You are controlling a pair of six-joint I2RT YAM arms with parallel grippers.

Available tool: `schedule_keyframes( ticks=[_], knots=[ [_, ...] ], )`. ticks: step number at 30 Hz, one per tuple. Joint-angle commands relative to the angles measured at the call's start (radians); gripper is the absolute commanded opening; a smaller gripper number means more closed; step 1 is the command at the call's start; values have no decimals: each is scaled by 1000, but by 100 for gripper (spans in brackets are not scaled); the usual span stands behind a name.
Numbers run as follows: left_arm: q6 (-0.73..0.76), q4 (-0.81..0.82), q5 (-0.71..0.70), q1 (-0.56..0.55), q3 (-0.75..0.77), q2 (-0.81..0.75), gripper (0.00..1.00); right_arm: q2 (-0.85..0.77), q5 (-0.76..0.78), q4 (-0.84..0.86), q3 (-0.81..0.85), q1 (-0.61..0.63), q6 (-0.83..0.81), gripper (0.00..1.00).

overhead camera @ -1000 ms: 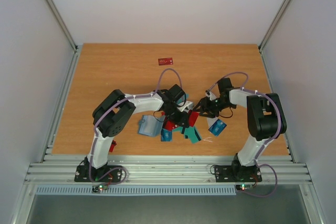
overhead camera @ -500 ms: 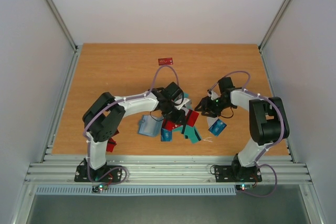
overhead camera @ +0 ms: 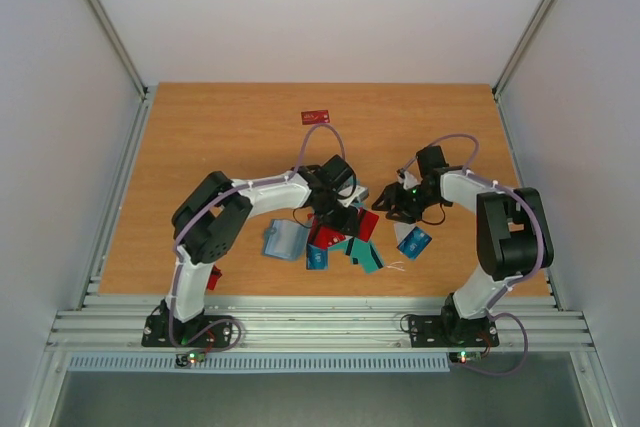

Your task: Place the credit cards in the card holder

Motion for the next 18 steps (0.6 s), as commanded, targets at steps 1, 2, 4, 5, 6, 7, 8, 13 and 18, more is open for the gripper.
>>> schedule_keyframes(
  ticks=[1,2,4,5,6,7,8,13,18],
  knots=[
    [6,5,-18,-4,24,40,17,-45,17,-18,-4,1,9,56],
    [8,5,-21,-5,23,47,17,-49,17,-16,-6,0,12,57],
    [14,-1,-27,-4,20,62,17,-50,13,-13,-9,0,15,58],
    [18,-1,-31,-5,16,69,17,-48,8,-9,-10,0,16,59],
    [21,-1,-38,-4,9,72,17,-43,3,-7,-8,0,16,61],
    [25,1,-44,-5,-2,73,17,-39,1,-6,-5,0,15,62],
    [28,5,-49,-4,-13,74,16,-34,-1,-5,-2,0,13,63],
    [32,35,-50,-4,-59,74,17,-7,-39,13,-13,1,10,68],
    [31,67,-37,-4,-90,74,16,25,-91,42,-32,0,8,69]
  ],
)
